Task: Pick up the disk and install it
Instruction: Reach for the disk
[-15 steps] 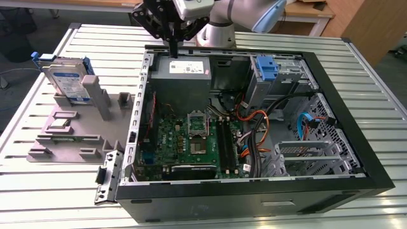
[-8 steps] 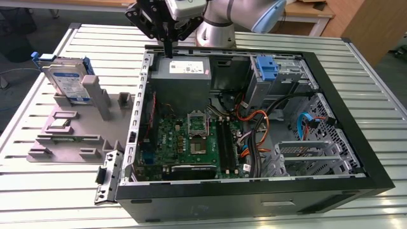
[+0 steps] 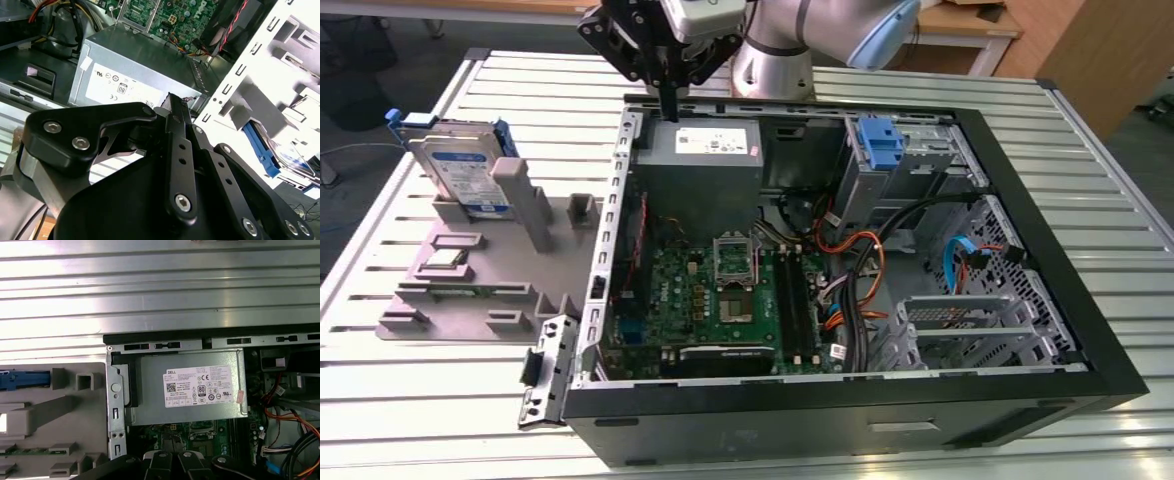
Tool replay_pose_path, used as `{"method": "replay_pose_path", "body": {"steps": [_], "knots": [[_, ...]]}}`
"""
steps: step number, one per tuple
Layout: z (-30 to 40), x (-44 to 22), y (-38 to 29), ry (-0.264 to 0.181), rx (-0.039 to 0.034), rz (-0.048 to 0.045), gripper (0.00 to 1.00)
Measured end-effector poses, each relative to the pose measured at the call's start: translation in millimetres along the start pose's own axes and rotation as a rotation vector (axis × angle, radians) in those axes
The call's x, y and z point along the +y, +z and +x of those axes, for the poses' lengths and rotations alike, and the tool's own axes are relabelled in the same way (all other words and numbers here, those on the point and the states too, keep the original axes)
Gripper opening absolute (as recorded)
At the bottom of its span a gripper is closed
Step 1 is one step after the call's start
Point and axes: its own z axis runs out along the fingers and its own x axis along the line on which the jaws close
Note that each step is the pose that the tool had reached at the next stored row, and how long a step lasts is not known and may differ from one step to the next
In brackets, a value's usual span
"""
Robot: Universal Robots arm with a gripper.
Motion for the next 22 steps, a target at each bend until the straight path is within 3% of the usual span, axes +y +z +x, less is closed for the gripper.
{"method": "replay_pose_path", "body": {"steps": [7,16,22], "knots": [[0.7,0.0,0.0,0.0,0.0,0.0,0.1],[8.7,-0.7,0.1,0.0,0.0,0.0,0.1],[9.4,-0.7,0.1,0.0,0.0,0.0,0.1]]}}
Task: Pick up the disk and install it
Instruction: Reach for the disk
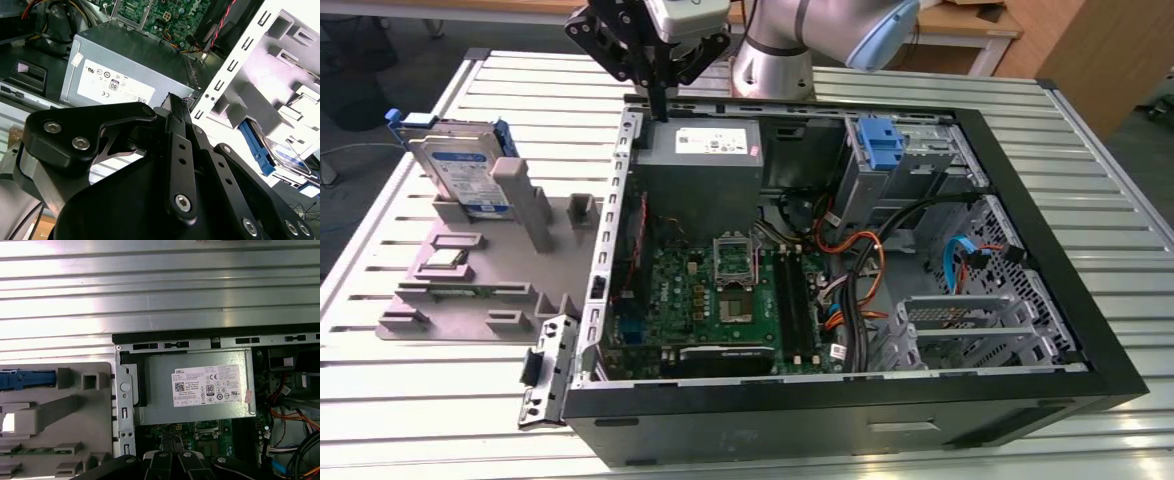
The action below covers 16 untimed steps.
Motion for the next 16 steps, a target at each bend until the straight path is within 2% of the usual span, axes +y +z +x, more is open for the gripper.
{"method": "replay_pose_path", "body": {"steps": [9,16], "knots": [[1.3,-0.1,0.0,0.0,0.0,0.0,0.1],[13.1,-1.0,0.0,0.0,-0.0003,0.0,0.1]]}}
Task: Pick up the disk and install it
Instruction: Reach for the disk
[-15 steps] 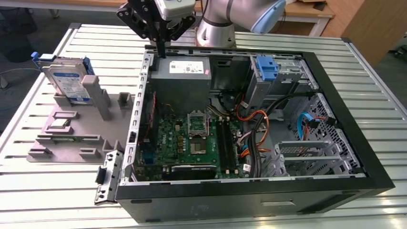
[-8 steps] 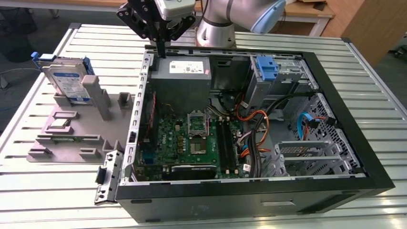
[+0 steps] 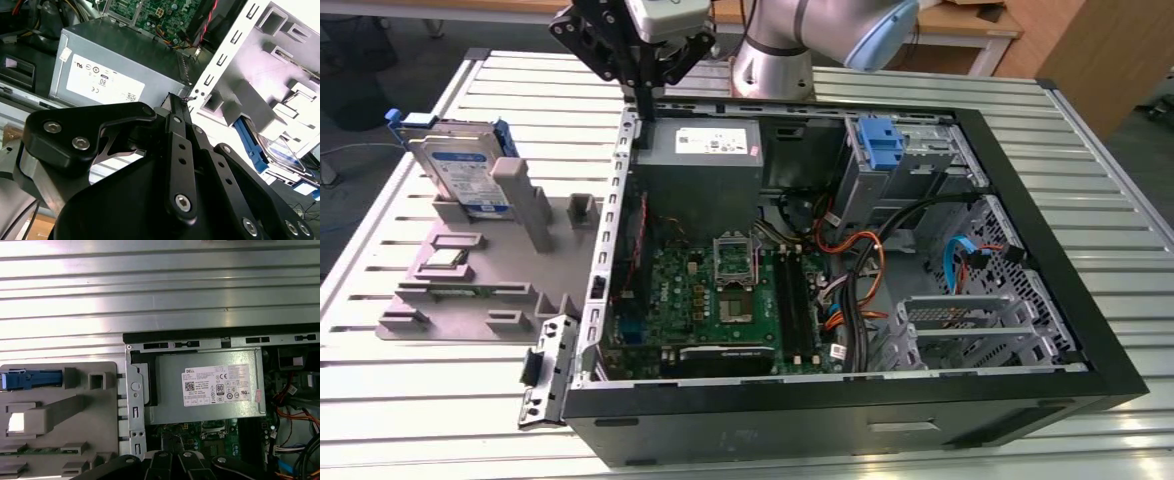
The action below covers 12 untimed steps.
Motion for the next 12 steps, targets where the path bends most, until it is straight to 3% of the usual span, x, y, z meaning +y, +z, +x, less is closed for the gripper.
{"method": "replay_pose_path", "body": {"steps": [12], "knots": [[26.1,-2.0,0.3,0.0,-0.002,-0.0002,0.1]]}}
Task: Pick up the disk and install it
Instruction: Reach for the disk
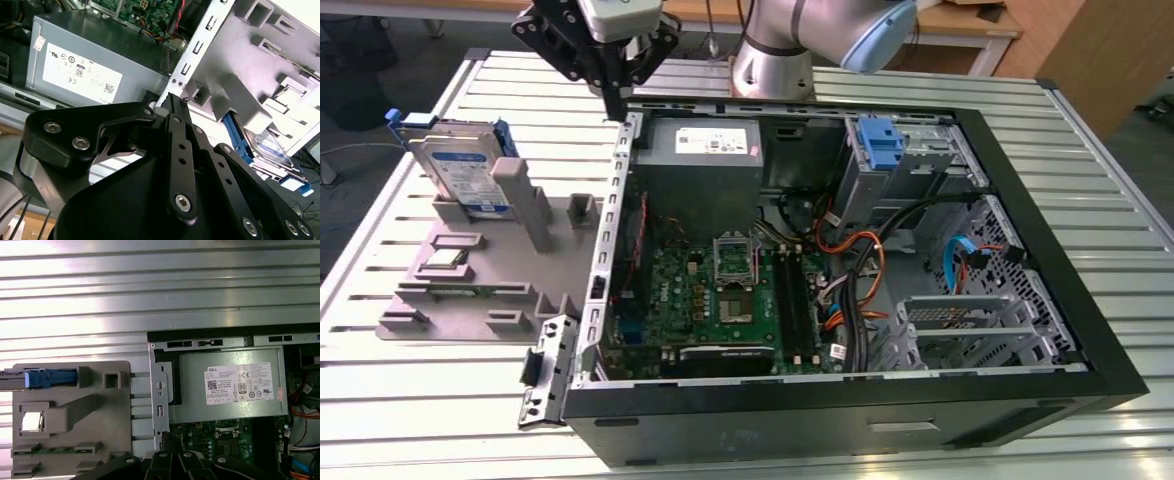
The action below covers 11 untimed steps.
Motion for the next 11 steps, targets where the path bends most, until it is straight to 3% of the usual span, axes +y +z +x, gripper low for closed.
{"method": "replay_pose_path", "body": {"steps": [11], "knots": [[26.3,-2.0,0.4,0.0,-0.0022,-0.0002,0.1]]}}
